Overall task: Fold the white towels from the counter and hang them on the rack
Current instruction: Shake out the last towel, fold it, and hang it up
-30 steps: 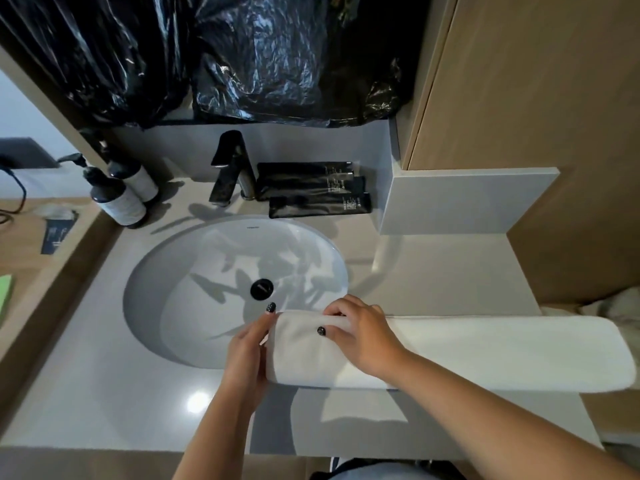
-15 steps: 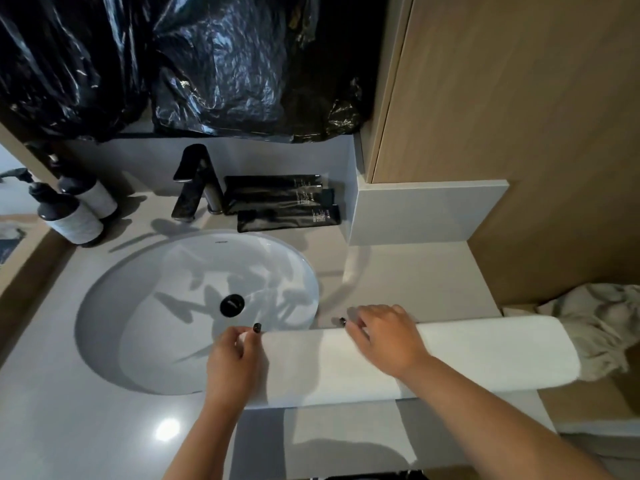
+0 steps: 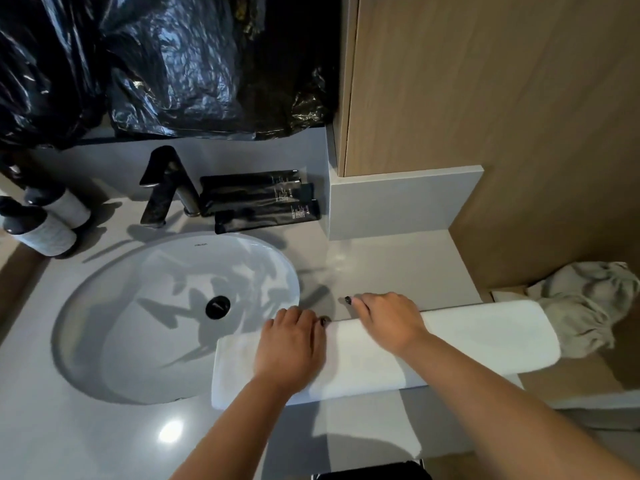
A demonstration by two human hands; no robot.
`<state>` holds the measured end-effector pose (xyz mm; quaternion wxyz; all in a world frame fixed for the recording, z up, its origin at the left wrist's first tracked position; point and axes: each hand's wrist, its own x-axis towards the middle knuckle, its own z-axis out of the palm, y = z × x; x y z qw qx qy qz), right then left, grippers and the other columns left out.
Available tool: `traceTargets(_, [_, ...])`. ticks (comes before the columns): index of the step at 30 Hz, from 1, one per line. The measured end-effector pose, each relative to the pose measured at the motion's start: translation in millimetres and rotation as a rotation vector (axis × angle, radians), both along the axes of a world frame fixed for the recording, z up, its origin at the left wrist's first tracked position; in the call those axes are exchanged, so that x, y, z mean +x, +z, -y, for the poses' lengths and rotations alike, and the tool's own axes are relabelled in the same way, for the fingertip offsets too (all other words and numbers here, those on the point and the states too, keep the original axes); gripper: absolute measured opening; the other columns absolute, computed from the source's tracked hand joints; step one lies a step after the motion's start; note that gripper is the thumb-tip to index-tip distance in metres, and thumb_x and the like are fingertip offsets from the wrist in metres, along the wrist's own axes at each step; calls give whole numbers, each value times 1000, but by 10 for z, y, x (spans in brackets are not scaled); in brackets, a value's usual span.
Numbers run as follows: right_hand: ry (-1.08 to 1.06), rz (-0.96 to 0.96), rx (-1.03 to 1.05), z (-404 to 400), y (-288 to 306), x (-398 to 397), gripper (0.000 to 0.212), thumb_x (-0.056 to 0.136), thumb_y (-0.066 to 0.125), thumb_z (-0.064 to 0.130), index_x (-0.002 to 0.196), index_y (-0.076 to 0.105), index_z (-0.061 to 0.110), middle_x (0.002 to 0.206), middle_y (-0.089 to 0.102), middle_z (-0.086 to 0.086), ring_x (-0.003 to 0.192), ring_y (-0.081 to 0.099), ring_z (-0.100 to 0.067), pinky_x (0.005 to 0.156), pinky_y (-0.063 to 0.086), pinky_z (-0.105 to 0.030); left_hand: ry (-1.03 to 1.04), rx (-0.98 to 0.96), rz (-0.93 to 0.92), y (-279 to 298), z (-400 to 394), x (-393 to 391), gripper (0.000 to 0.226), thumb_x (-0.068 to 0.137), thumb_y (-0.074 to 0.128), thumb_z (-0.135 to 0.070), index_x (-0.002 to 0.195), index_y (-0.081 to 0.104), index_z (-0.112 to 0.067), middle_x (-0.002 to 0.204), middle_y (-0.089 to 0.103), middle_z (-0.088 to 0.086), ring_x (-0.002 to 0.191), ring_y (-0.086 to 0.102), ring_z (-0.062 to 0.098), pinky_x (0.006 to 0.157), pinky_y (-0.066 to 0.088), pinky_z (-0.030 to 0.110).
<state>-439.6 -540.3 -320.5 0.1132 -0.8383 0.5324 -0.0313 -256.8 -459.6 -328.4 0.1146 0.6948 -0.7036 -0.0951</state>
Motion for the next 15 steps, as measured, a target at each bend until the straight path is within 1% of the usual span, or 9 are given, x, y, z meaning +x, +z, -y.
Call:
traceTargets(1, [1,-3,-6,0,12,-67,46,105,25,41,103,66,21,89,72,-5,80,63,-27,61,33,-32,14,10,1,-24,20,19,41,94,28,-39,84,63,-20,79,60,-2,74,55,25,68,45,37])
traceTargets(3, [12,-17,-63,-15,17,-303,43,105,29,39,93,65,20,76,69,-2,63,56,-22,51,28,-30,6,-16,18,-63,44,59,40,94,29,-38,79,60,-20,75,59,-2,72,55,26,67,46,37])
traceTargets(5, [-31,-48,-157,-4,25,-630,39,102,43,35,75,65,19,58,63,1,46,46,-18,42,18,-23,15,-39,21,-59,59,41,36,95,31,-36,77,59,-21,72,59,-3,69,55,25,64,45,36])
traceTargets(6, [-81,-62,-171,14,52,-788,39,101,48,34,69,63,19,53,61,2,42,44,-17,41,15,-20,19,-54,20,-59,68,28,35,95,33,-34,76,59,-21,71,59,-3,67,55,25,62,45,36])
traceTargets(7, [-123,-70,-156,36,78,-915,40,102,46,35,67,62,20,54,62,1,44,46,-17,42,16,-20,10,-59,33,-48,77,8,33,94,35,-32,76,60,-20,71,59,-2,66,56,26,61,44,36])
traceTargets(8, [-150,-77,-117,56,90,-997,43,103,40,37,70,63,21,60,64,-1,50,50,-19,43,20,-23,-19,-59,59,-37,87,-29,33,93,36,-30,77,61,-18,70,59,0,65,56,27,60,44,36])
traceTargets(10, [-161,-100,-23,128,64,-1044,49,105,29,41,81,67,21,72,69,-3,66,60,-23,52,30,-29,-111,-49,97,6,164,-192,35,93,36,-32,85,67,-17,75,62,1,66,58,26,60,46,36])
traceTargets(12, [-162,-95,35,184,63,-1024,52,105,25,42,87,70,21,77,68,-3,78,64,-24,60,34,-31,-200,-20,39,74,264,-503,39,95,32,-37,98,67,-19,84,63,0,73,60,24,65,48,36])
traceTargets(15, [-132,-63,90,229,24,-1056,54,104,24,45,91,70,21,85,70,-4,85,64,-27,63,36,-31,-232,87,-53,92,365,-890,37,99,30,-40,109,59,-18,100,58,0,89,54,22,76,46,37])
